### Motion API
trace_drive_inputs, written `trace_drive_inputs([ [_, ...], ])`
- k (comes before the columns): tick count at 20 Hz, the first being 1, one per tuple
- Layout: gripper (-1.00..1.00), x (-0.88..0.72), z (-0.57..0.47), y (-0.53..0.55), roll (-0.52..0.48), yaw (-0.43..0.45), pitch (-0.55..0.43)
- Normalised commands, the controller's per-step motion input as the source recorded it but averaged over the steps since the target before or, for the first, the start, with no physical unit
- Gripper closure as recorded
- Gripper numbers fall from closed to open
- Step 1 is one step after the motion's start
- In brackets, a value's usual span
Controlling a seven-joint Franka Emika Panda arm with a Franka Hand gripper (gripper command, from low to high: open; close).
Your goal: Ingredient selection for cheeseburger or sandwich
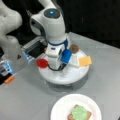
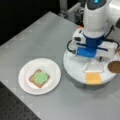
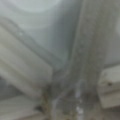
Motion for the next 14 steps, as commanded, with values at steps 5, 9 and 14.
trace_drive_inputs([
  [5, -1.0, -0.3, -0.35, 0.0, -0.02, 0.211, -0.116],
  [9, -1.0, -0.34, -0.32, 0.01, -0.011, 0.274, -0.059],
  [14, -1.0, -0.38, -0.27, 0.03, 0.001, 0.28, -0.021],
])
